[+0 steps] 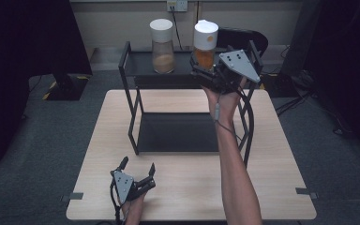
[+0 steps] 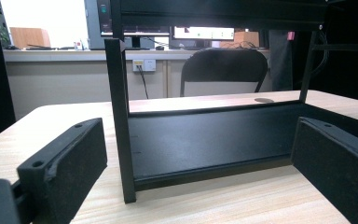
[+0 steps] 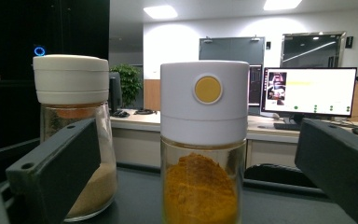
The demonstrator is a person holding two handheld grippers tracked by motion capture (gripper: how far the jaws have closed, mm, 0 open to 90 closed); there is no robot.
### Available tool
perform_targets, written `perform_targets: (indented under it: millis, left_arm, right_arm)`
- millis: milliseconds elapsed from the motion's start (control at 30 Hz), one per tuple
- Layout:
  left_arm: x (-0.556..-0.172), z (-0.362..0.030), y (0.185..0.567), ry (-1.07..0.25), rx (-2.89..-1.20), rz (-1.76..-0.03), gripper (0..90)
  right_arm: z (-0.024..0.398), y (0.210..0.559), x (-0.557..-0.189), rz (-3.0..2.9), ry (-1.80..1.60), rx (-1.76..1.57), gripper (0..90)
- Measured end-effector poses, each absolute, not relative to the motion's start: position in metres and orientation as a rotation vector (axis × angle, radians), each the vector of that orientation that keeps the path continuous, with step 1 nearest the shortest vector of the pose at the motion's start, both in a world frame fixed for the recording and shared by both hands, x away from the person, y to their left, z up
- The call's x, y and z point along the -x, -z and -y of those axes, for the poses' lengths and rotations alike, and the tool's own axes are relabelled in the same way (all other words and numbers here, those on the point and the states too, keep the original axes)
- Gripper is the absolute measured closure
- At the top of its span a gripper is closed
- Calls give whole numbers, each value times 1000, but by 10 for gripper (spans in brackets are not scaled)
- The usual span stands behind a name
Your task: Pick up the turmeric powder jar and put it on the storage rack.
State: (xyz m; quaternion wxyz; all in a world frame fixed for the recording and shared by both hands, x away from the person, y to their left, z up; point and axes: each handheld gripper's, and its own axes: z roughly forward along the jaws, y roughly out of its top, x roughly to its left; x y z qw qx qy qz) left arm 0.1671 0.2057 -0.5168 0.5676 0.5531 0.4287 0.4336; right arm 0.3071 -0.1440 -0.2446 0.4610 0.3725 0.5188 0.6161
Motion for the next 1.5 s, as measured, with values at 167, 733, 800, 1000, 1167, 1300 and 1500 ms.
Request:
perform_targets:
  millis: [167, 733, 800, 1000, 1167, 1300, 1500]
  left_arm:
    - [-167, -206, 517, -1019, -1299, -1008, 29]
    - [-167, -206, 517, -1018, -1298, -1008, 28]
    - [-167, -206, 517, -1018, -1298, -1008, 28]
    - [-167, -206, 517, -1019, -1298, -1009, 28]
    - [-167, -205, 517, -1019, -1298, -1009, 28]
    - [-167, -205, 517, -1019, -1298, -1009, 28]
    - [-167, -205, 517, -1019, -1298, -1009, 28]
  right_arm:
    - [146, 251, -297, -1255, -1514, -905, 0]
    - [165, 267, -273, -1230, -1528, -915, 0]
    - [166, 271, -270, -1228, -1524, -914, 0]
    - [172, 281, -260, -1223, -1533, -913, 0]
    - [174, 288, -251, -1224, -1538, -910, 0]
    - [175, 295, -244, -1218, -1538, -897, 0]
    - [177, 304, -235, -1212, -1550, -892, 0]
